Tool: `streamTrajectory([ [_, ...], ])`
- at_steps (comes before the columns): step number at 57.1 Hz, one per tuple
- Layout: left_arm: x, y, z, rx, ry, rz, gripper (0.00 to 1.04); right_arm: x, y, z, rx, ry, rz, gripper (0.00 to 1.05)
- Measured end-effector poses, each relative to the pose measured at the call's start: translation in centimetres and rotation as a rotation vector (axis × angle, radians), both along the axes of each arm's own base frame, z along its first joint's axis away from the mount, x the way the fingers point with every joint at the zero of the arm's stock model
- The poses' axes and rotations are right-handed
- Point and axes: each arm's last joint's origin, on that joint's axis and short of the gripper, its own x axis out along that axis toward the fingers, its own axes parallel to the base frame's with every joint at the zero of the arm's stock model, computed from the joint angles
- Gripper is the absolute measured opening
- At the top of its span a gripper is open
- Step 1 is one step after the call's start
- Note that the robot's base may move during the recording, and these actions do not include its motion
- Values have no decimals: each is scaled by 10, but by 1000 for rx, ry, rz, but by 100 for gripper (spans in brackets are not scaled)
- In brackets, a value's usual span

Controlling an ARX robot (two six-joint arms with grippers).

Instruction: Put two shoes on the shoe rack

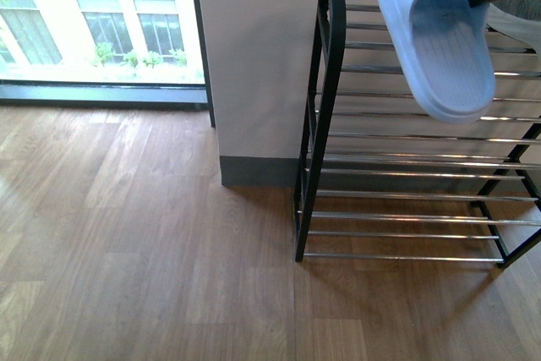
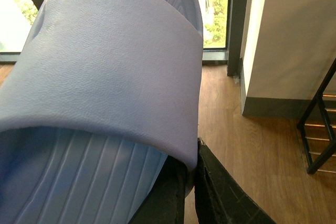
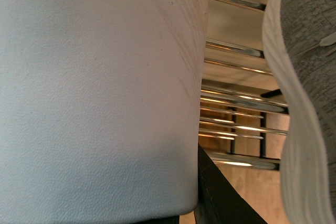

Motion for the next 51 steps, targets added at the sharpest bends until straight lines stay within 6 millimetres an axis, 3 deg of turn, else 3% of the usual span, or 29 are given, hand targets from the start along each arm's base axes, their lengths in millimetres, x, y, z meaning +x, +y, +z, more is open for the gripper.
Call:
streamTrajectory([
  [9,0,0,0,0,0,0,2,20,-12,1,-66,73,-39,1],
  [25,0,0,0,0,0,0,2,37,-29,3,-65,151,-70,1],
  [51,0,0,0,0,0,0,2,57,-37,-9,-31,167,-160,1],
])
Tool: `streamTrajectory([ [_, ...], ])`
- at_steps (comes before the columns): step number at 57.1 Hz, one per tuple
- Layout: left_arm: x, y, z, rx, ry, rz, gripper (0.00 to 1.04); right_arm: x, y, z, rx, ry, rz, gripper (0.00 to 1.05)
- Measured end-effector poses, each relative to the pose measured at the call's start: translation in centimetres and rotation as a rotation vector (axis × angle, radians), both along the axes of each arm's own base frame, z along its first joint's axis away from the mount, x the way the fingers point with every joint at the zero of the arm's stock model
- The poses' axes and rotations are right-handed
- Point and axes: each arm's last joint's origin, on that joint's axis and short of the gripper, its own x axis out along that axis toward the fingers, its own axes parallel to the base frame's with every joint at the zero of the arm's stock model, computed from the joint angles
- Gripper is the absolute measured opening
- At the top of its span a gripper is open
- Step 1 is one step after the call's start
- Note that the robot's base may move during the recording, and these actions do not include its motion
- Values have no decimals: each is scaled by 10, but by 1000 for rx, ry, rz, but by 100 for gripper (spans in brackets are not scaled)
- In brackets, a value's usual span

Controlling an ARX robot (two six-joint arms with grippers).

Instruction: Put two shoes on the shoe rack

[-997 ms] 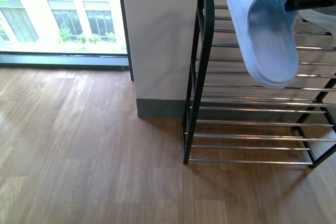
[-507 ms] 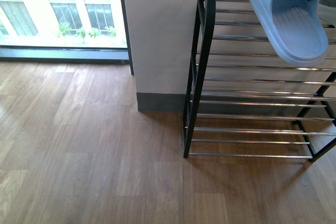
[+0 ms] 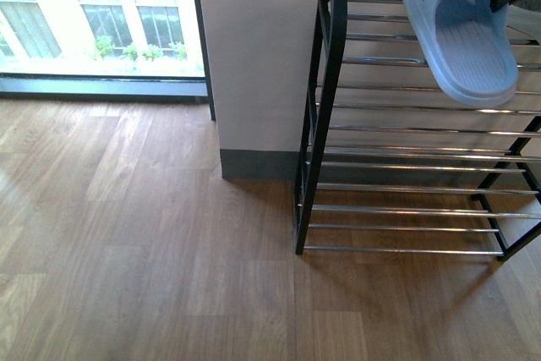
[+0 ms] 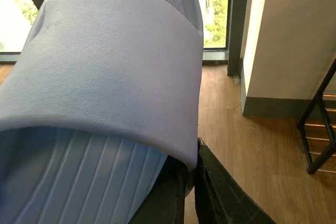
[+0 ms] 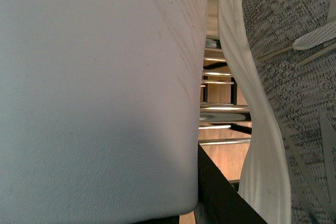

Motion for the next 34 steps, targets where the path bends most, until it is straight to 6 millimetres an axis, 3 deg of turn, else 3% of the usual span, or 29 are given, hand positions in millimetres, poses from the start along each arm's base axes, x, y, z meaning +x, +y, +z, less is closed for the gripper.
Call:
streamTrajectory([
  [8,0,0,0,0,0,0,2,5,-6,0,-11,-20,-48,20],
  [17,0,0,0,0,0,0,2,7,-11,9,3,-84,-59,53],
  [28,0,0,0,0,0,0,2,-18,4,35,51,-197,37,94],
  [34,0,0,0,0,0,0,2,-37,10,48,72,-253,77,95],
])
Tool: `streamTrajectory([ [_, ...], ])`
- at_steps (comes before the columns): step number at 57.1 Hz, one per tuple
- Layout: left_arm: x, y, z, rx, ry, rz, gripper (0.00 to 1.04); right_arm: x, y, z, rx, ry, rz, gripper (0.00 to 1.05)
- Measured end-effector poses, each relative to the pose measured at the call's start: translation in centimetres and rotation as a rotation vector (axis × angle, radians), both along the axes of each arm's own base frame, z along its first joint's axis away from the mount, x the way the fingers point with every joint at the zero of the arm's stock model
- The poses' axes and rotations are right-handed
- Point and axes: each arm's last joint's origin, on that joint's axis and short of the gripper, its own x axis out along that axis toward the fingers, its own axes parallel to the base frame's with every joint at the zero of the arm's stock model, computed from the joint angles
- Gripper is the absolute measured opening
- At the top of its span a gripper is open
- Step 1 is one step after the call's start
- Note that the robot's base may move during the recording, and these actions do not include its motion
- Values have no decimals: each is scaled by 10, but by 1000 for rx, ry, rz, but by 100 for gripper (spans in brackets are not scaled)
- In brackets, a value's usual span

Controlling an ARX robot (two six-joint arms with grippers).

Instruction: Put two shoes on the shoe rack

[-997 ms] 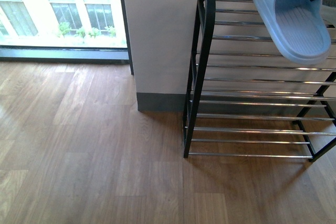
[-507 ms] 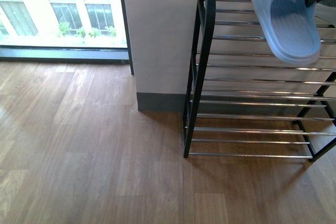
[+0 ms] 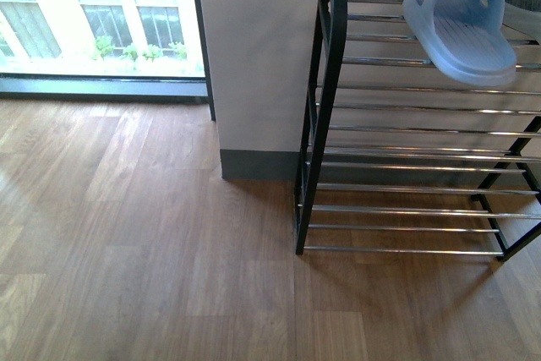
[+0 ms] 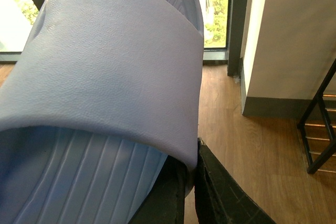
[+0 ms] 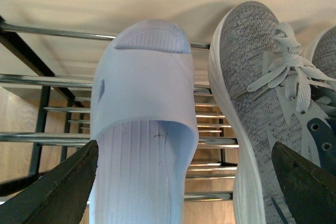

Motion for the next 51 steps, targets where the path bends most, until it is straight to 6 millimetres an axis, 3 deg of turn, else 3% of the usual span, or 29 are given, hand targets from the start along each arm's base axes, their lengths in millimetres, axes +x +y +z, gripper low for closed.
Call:
streamTrajectory([
  [12,0,0,0,0,0,0,2,-43,12,11,58,-154,105,96],
  [18,0,0,0,0,0,0,2,-91,25,21,96,-345,218,96],
  [27,0,0,0,0,0,0,2,-142,29,23,105,-505,277,96],
  [34,0,0,0,0,0,0,2,-177,25,12,103,-582,276,96],
  [42,0,0,0,0,0,0,2,-227,14,-20,161,-630,210,96],
  [51,0,0,0,0,0,0,2,-250,13,-46,193,-635,159,96],
])
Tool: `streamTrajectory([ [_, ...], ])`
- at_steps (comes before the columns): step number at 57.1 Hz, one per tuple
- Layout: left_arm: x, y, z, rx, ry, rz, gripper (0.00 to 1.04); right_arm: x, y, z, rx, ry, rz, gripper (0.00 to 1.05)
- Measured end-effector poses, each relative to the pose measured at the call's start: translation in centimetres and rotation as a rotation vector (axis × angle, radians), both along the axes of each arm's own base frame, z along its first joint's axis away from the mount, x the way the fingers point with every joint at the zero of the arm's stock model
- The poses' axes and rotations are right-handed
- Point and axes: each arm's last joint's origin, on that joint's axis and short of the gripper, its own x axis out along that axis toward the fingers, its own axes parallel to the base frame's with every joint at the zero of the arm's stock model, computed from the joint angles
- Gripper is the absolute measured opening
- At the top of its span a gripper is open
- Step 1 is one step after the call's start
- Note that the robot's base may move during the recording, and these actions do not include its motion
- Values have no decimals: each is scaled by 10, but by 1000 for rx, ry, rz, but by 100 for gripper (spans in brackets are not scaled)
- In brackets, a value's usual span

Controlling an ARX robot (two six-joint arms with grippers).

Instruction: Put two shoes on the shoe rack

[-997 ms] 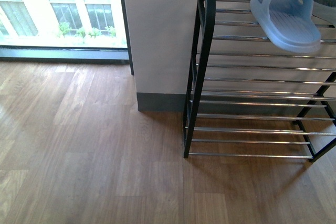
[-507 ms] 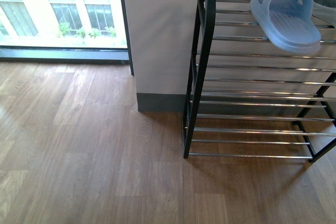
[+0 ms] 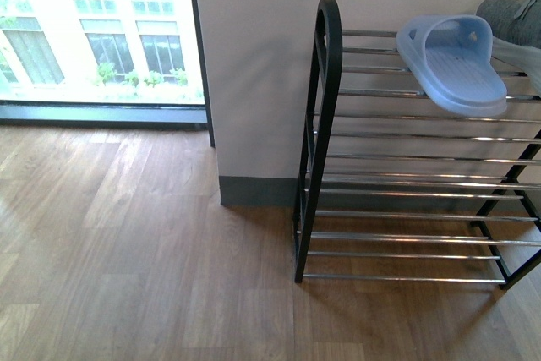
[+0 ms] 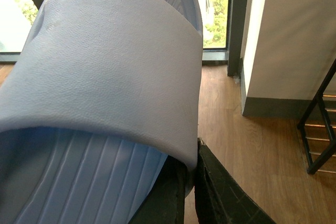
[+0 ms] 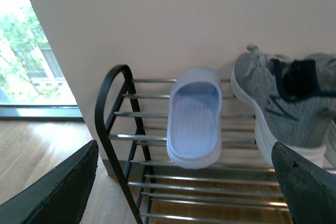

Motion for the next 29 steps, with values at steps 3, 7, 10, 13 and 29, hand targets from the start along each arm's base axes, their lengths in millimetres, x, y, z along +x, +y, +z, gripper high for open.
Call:
streamTrajectory([
  [3,0,0,0,0,0,0,2,-5,0,-10,6,-1,-13,96],
  [7,0,0,0,0,0,0,2,-9,1,-19,6,-7,-26,96],
  [10,0,0,0,0,0,0,2,-9,1,-20,6,-8,-25,96],
  [13,0,0,0,0,0,0,2,-10,1,-19,-7,-35,16,91],
  [29,0,0,0,0,0,0,2,-33,2,-35,-70,-59,81,46],
])
